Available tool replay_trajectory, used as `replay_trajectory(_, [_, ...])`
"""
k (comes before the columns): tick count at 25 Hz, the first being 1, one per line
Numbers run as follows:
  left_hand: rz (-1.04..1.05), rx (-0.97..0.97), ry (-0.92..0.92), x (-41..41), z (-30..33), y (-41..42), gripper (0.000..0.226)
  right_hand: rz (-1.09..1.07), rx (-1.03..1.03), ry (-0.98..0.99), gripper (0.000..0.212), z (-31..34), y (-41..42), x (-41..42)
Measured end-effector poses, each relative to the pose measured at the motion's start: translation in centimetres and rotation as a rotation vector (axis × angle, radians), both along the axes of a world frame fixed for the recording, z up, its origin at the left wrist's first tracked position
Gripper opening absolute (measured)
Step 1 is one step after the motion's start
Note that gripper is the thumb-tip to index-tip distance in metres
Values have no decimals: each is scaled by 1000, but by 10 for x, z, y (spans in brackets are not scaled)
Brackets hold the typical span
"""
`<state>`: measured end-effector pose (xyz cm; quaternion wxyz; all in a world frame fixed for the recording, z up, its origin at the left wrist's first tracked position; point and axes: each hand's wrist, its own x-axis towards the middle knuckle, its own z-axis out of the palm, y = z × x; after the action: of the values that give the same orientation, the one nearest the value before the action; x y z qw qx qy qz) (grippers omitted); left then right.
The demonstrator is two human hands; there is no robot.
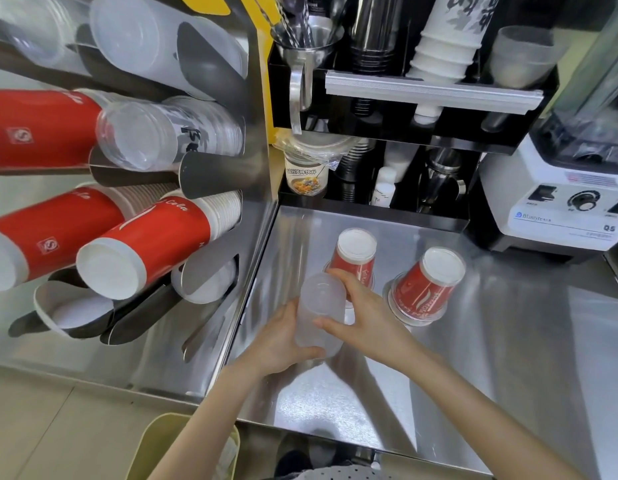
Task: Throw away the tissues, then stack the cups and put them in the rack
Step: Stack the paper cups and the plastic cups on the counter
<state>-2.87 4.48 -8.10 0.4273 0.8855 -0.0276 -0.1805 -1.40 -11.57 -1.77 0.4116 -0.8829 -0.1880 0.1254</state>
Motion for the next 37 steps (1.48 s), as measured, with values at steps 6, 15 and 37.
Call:
replay_trajectory(6, [105,-288,28,5,55,5,97,-185,155,-96,46,34,-20,13])
replay_trajectory(15, [63,-100,121,80,68,-14,66,-161,-132,26,84,19,-24,59])
replay_trajectory(37, [-52,-201,290,108,55,-34,70,-271,50,23,51,21,-34,79])
